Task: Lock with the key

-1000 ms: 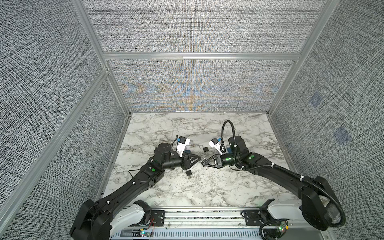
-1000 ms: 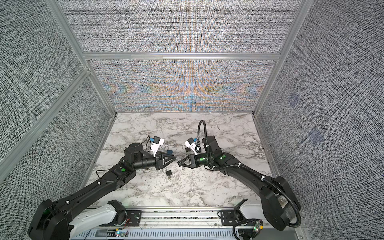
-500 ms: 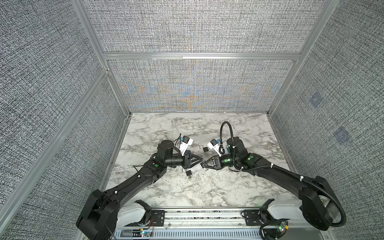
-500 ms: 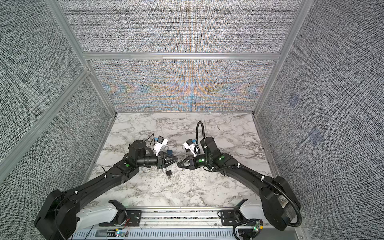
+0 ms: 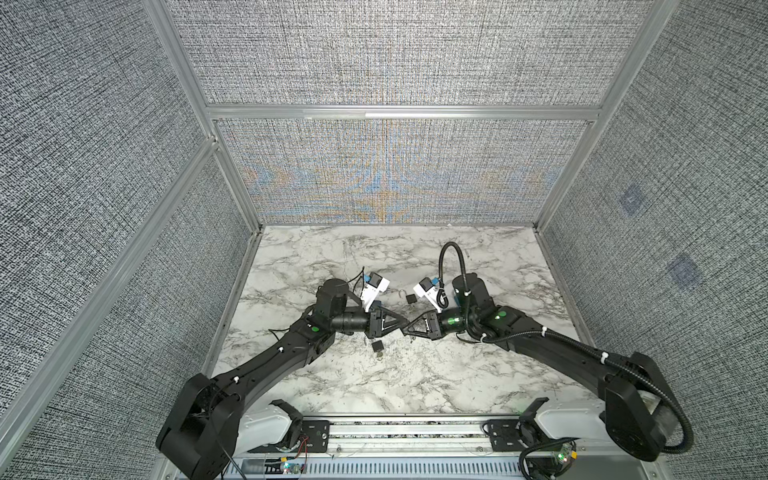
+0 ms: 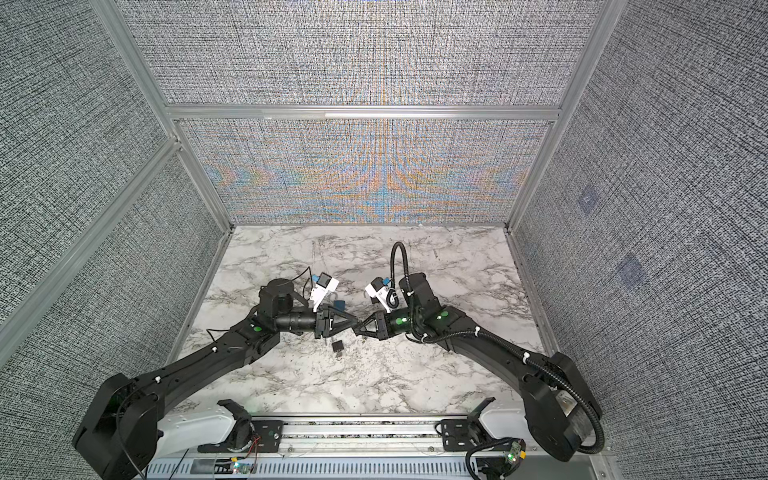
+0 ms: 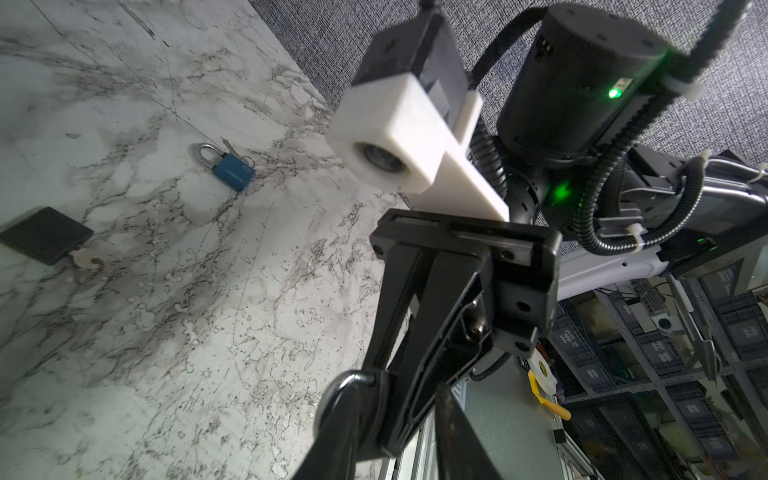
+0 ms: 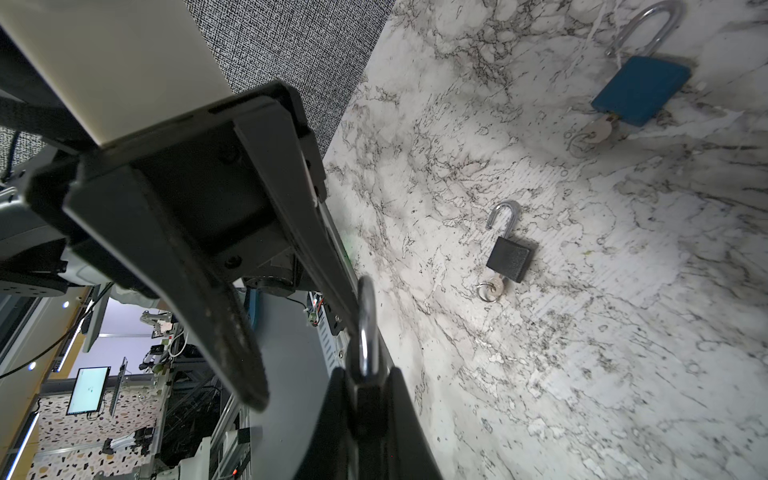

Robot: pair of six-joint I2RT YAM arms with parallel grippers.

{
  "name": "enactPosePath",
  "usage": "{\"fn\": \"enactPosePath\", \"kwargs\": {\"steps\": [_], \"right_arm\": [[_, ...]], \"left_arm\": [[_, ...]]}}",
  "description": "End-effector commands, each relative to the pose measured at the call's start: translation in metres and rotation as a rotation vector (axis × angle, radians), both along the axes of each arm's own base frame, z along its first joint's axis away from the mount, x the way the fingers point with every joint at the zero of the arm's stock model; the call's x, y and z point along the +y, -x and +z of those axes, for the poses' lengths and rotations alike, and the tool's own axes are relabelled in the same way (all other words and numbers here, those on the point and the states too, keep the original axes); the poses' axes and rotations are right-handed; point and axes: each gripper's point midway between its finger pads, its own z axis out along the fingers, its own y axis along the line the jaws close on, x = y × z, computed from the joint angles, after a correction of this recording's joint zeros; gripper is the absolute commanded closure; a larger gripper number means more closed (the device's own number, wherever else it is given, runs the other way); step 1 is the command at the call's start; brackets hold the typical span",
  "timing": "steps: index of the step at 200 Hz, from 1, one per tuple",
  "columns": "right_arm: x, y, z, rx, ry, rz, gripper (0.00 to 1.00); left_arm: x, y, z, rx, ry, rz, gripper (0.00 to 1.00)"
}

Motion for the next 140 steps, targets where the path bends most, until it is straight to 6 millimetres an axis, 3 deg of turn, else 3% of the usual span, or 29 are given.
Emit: {"fn": "enactPosePath", "kwargs": {"steps": [1,21,92,140], "right_arm": [[0.002,0.003,0.009,-0.029,-0.033,0.029,1.0],[0.003,0.006,0.012,-0.028,-0.04,0.038,1.0],[0.007,0.007,0.018,-0.03,-0.065,0.05,1.0],[0.01,0.007,0.017,-0.026,-0.059,0.058,1.0]], "left_arm": [[0.007,-0.012,0.004,-0.022,-0.017,0.077,0.66],[0.014,-0.02,0.001,-0.042,-0.042,0.139,0.66],[0.01,-0.013,-0.004,-0.013,-0.022,0.087,0.66],[0.002,-0.007,-0.007,0.017,0.014,0.012,0.75]]}}
